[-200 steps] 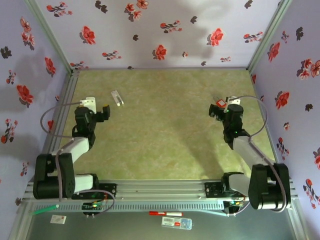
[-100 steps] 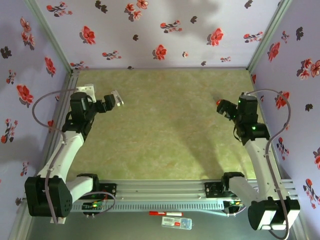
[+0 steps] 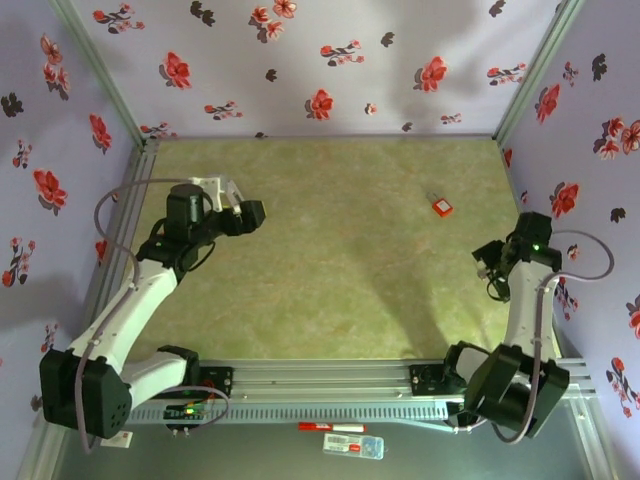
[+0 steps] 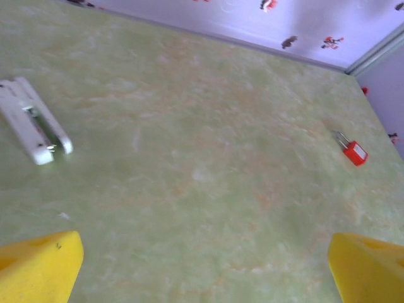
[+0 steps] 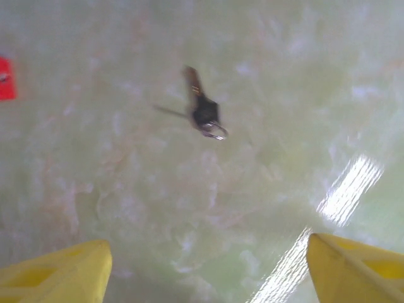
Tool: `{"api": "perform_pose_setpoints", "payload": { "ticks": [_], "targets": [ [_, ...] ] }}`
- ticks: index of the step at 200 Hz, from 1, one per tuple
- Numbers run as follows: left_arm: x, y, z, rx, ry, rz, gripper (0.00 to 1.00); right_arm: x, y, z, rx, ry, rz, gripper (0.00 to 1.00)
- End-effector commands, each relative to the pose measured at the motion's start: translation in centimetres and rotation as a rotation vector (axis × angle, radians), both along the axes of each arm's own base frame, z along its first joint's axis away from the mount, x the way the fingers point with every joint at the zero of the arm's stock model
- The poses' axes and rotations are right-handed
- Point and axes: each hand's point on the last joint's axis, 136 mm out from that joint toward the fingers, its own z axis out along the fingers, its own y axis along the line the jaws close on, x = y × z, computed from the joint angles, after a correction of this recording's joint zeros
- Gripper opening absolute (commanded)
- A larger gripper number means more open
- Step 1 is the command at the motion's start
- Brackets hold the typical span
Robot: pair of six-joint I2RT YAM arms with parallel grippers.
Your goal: Unlock with the key
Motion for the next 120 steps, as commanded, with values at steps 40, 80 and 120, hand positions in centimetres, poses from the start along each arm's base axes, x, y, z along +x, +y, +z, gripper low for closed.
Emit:
{"api": "perform_pose_setpoints", "payload": {
  "ticks": [40,80,120],
  "targets": [
    [-0.1,-3.4,-1.6,-0.049,0.065,-0.058,1.0,2.3,-0.4,-4.6,0.241,-0.039,-0.224,0.68],
    [0.7,-4.3,-2.8,-0.049,0.095,-0.065,1.0,3.2,-1.4,-6.6,0.279,-0.016,-0.31,0.64],
    [1.6,-4.7,-4.3,-0.045,0.136,-0.057,0.99,3.9,-2.1,-7.7,0.291,0.012,-0.358,0.6]
  ]
}}
